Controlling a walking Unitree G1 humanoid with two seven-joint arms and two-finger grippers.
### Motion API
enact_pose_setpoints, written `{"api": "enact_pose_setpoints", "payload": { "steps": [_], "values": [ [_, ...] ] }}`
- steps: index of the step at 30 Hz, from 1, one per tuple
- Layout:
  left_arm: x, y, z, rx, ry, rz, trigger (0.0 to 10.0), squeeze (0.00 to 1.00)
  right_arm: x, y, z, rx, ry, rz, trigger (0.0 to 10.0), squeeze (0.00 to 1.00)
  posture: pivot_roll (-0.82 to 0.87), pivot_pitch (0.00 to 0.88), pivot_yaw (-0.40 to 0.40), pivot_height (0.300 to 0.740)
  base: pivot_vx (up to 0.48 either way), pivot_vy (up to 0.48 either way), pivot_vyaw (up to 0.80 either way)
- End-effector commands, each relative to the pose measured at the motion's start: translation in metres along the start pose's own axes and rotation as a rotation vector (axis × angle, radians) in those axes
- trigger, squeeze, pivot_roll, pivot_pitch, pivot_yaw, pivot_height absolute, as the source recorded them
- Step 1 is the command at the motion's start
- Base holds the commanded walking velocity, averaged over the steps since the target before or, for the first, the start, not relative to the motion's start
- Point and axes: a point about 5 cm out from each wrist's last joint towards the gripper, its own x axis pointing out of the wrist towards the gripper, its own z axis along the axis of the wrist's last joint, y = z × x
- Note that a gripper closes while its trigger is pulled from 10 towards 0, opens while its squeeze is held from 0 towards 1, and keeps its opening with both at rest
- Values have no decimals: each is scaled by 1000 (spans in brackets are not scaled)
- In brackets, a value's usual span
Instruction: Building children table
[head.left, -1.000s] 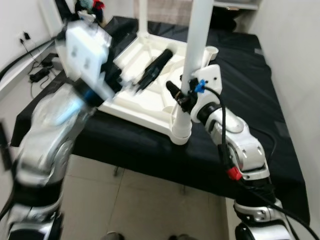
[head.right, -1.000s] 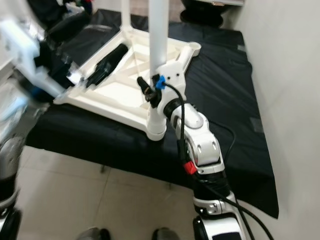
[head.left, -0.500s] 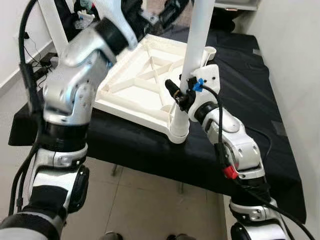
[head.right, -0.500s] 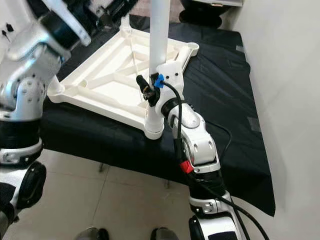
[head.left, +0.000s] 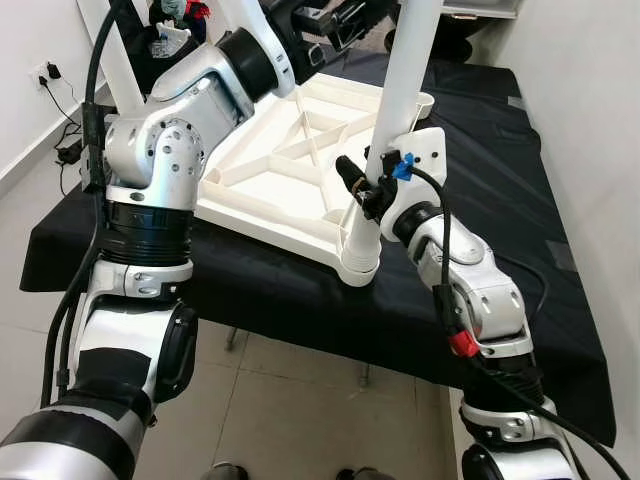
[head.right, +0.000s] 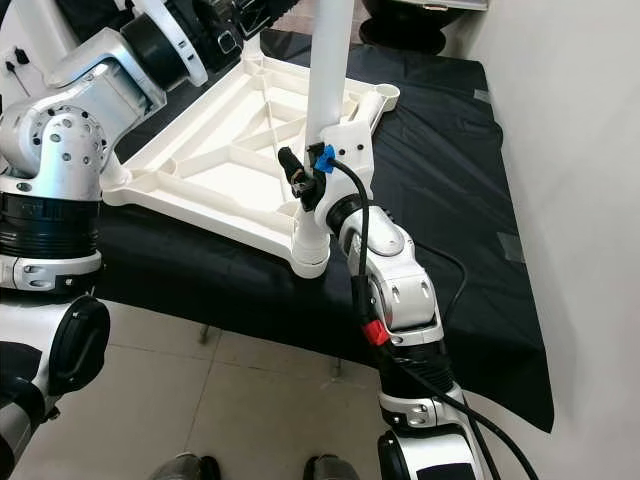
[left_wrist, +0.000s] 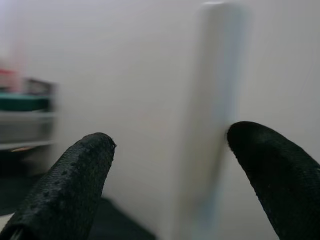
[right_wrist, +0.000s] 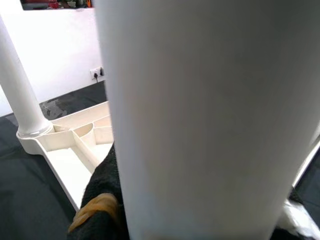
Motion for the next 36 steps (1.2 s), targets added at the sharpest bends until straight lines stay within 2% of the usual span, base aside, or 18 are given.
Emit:
{"api": "enact_pose_setpoints", "payload": {
  "steps": [1, 3, 6, 11, 14, 15, 16, 17, 21, 27, 30, 33, 34, 35, 36],
  "values": [
    [7, -14, 5, 1, -10, -100, 10000, 0, 0, 5, 2, 15, -9, 19, 10000, 0, -29, 126, -34, 740, 0, 0, 0],
    [4, -20, 7, 7, -7, -160, 10000, 0, 0, 6, 2, 18, -10, 21, 10000, 0, -27, 126, -37, 740, 0, 0, 0],
    [3, -24, 8, 19, -5, -181, 10000, 0, 0, 6, 2, 19, -11, 22, 10000, 0, -25, 126, -37, 740, 0, 0, 0],
    [4, -23, 8, 32, 2, -173, 10000, 0, 0, 6, 2, 22, -12, 23, 10000, 0, -25, 126, -37, 740, 0, 0, 0],
    [9, -15, 4, 43, 29, -108, 10000, 0, 0, 7, 3, 30, -21, 30, 10000, 0, -25, 127, -36, 740, 0, 0, 0],
    [11, -10, 2, 45, 44, -77, 2039, 0, 0, 8, 4, 33, -26, 32, 10000, 0, -30, 126, -31, 740, 0, 0, 0],
    [11, -10, 2, 45, 44, -77, 2039, 0, 0, 8, 4, 33, -26, 32, 10000, 0, -30, 126, -31, 740, 0, 0, 0],
    [14, -5, 0, 50, 67, -52, 0, 0, 0, 8, 5, 34, -30, 33, 10000, 0, -33, 127, -26, 740, 0, 0, 0],
    [23, 2, -5, 32, 94, -26, 0, 0, -2, 7, 7, 36, -39, 29, 10000, 0, -39, 125, -18, 740, 0, 0, 0],
    [25, 2, -8, 12, 103, -33, 0, 0, -2, 7, 9, 37, -44, 26, 10000, 0, -41, 122, -15, 740, 0, 0, 0],
    [28, 1, -15, 2, 140, -54, 0, 0, -3, 7, 12, 34, -56, 31, 10000, 0, -44, 120, -12, 740, 0, 0, 0],
    [28, -1, -16, 6, 154, -79, 0, 0, -3, 2, 16, 32, -73, 48, 10000, 0, -45, 114, -10, 740, 0, 0, 0],
    [28, -3, -16, 8, 158, -98, 0, 0, -4, -5, 20, 14, -93, 84, 10000, 310, -45, 113, -10, 740, 0, 0, 0],
    [28, -4, -16, 15, 160, -114, 0, 0, -4, -9, 24, 25, -100, 134, 10000, 1000, -44, 112, -10, 740, 0, 0, 0],
    [28, -4, -16, 15, 160, -114, 0, 0, -4, -9, 24, 25, -100, 134, 10000, 1000, -44, 112, -10, 740, 0, 0, 0]
  ]
}}
